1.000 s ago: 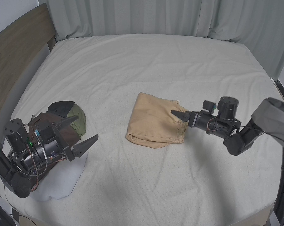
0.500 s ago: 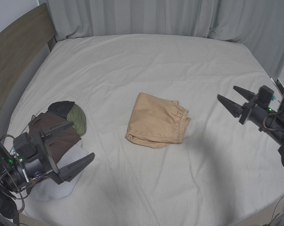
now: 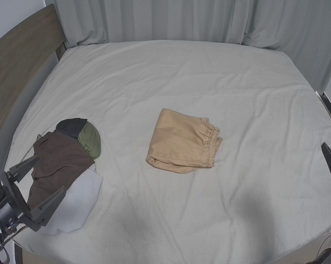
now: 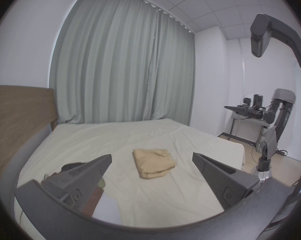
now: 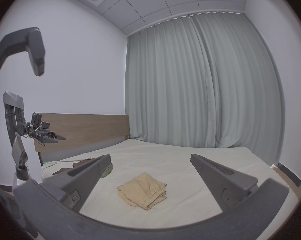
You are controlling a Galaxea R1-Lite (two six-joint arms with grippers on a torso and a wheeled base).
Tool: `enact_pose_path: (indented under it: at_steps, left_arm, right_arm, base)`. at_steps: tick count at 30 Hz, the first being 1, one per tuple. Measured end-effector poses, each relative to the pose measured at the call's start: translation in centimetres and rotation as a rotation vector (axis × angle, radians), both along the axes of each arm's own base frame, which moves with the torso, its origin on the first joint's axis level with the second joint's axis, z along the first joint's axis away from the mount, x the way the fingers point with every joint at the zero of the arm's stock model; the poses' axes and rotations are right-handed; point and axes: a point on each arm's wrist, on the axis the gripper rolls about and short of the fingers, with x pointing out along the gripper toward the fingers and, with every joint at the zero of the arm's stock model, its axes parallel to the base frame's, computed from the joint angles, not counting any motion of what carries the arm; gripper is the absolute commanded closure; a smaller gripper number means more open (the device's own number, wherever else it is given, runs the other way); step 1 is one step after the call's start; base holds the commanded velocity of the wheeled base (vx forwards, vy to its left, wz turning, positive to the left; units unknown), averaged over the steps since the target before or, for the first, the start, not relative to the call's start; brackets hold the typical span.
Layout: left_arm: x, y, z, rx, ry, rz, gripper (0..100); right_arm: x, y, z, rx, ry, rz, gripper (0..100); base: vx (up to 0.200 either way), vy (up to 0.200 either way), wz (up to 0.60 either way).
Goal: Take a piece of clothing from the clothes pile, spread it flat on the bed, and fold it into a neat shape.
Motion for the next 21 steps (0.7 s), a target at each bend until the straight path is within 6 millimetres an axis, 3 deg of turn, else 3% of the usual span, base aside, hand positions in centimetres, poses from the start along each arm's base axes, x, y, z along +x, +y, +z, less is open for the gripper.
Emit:
enact_pose_path:
  at_steps: [11, 15, 21]
  left_arm:
    - [-7.1, 1.6, -3.0, 0.014, 0.108, 0.086, 0]
    - [-9.3, 2.0, -4.3, 0.006, 0.085, 0.103, 0]
    - [-10.9, 2.4, -5.2, -0.013, 0.017, 0.143, 0]
  right_arm:
    - [-7.6, -1.1, -4.4, -0.001, 0.066, -0.043, 0]
    - [-9.4, -1.2, -7.0, -0.007, 0.148, -0.076, 0]
    - [-10.6, -1.4, -9.8, 0.007, 0.272, -0.192, 0]
  base:
    - [0.0, 0.0, 0.0]
    - [0.0, 0.0, 0.0]
    - [0.0, 0.0, 0.0]
